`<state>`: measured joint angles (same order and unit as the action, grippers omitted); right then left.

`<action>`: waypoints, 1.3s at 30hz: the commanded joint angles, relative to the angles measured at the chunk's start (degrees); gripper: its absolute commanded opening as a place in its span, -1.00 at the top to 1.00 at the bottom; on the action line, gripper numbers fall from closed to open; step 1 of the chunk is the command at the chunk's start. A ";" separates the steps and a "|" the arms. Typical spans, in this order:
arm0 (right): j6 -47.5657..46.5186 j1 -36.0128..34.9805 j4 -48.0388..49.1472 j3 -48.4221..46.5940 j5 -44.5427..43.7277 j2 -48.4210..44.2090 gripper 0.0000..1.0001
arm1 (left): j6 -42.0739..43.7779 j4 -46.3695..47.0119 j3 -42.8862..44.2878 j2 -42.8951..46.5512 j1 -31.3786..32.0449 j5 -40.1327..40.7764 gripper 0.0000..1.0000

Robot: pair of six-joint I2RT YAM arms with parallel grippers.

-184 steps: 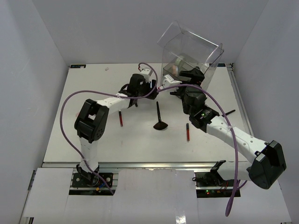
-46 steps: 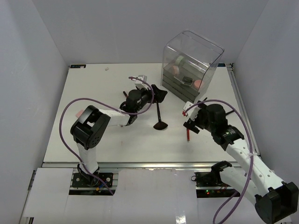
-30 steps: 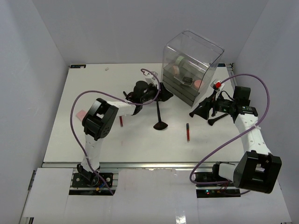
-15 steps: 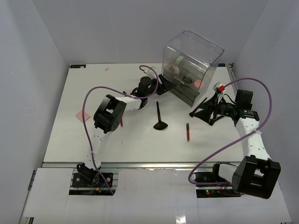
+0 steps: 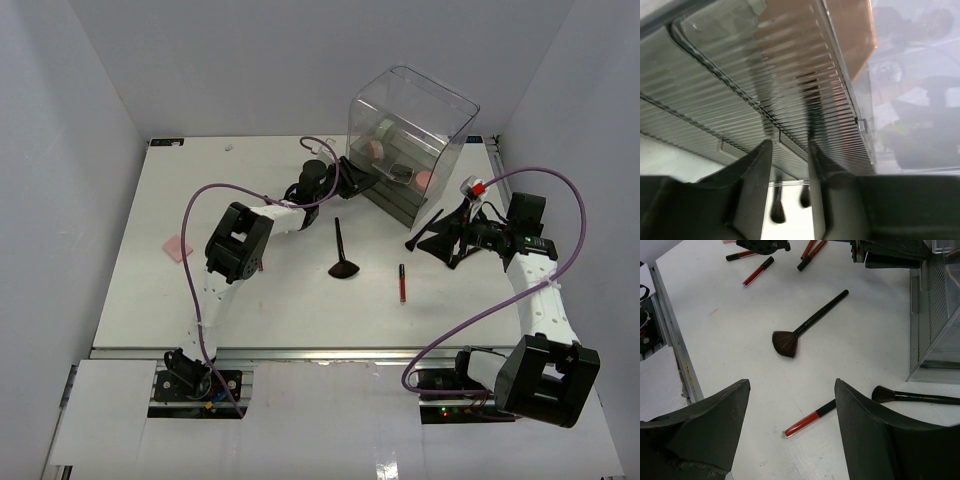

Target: Organize the makeup

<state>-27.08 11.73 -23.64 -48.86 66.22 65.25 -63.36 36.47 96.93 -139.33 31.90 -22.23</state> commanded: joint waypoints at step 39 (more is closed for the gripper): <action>2.63 2.33 4.02 2.80 -1.33 -2.16 -0.56 | 3.38 11.80 -32.19 19.98 -3.24 -5.26 0.61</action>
<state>-25.41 13.78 -21.86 -46.48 65.24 64.15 -64.31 50.09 67.10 -124.36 29.74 -26.41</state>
